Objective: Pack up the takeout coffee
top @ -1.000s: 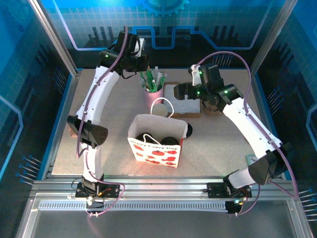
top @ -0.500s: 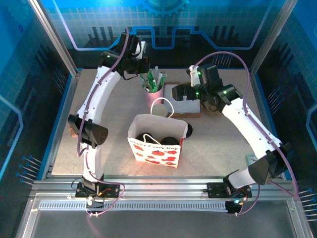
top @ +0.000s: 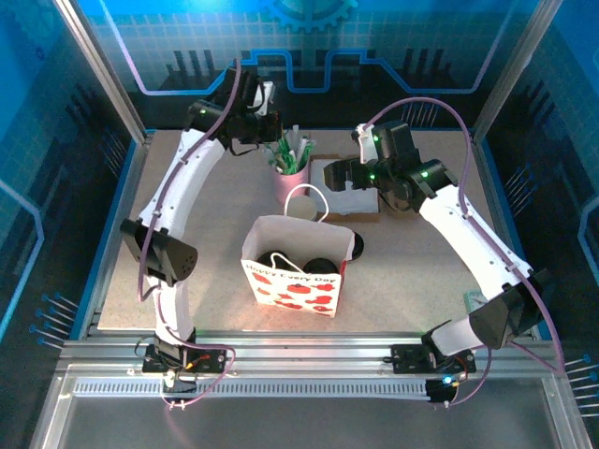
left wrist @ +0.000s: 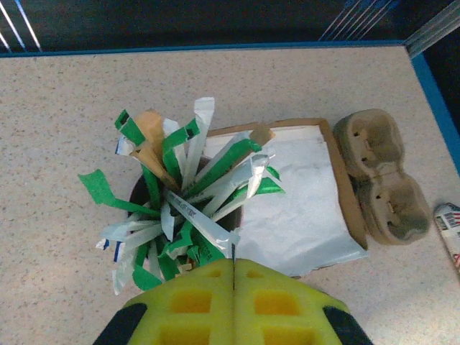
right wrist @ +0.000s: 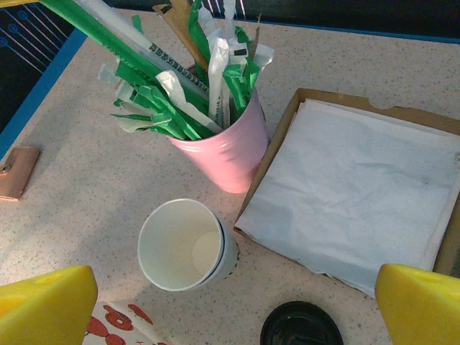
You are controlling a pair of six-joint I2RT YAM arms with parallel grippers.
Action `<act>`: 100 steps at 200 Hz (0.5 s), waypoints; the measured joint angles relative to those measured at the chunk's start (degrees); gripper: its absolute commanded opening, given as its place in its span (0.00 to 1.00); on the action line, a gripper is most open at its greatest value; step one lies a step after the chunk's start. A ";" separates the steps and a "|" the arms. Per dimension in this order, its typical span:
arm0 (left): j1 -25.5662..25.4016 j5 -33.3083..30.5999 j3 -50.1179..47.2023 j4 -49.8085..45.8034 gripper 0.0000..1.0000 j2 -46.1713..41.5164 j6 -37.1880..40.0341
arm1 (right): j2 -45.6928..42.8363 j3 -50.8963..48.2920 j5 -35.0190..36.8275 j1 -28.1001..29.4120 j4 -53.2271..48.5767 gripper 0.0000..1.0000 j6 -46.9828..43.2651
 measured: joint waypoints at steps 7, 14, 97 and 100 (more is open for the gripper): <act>0.22 0.57 -1.36 0.98 0.00 -1.11 -0.13 | 0.00 0.00 0.00 0.00 0.02 1.00 0.00; 0.55 1.27 -2.56 1.97 0.00 -2.29 -0.13 | 0.00 0.00 0.00 0.00 0.02 1.00 0.00; 2.34 3.21 -4.48 6.32 0.00 -8.37 -0.09 | 0.00 0.00 0.00 0.00 0.04 1.00 -0.39; 2.40 3.21 -4.46 6.32 0.00 -8.37 -0.07 | 0.00 0.00 0.00 0.00 0.04 1.00 -0.39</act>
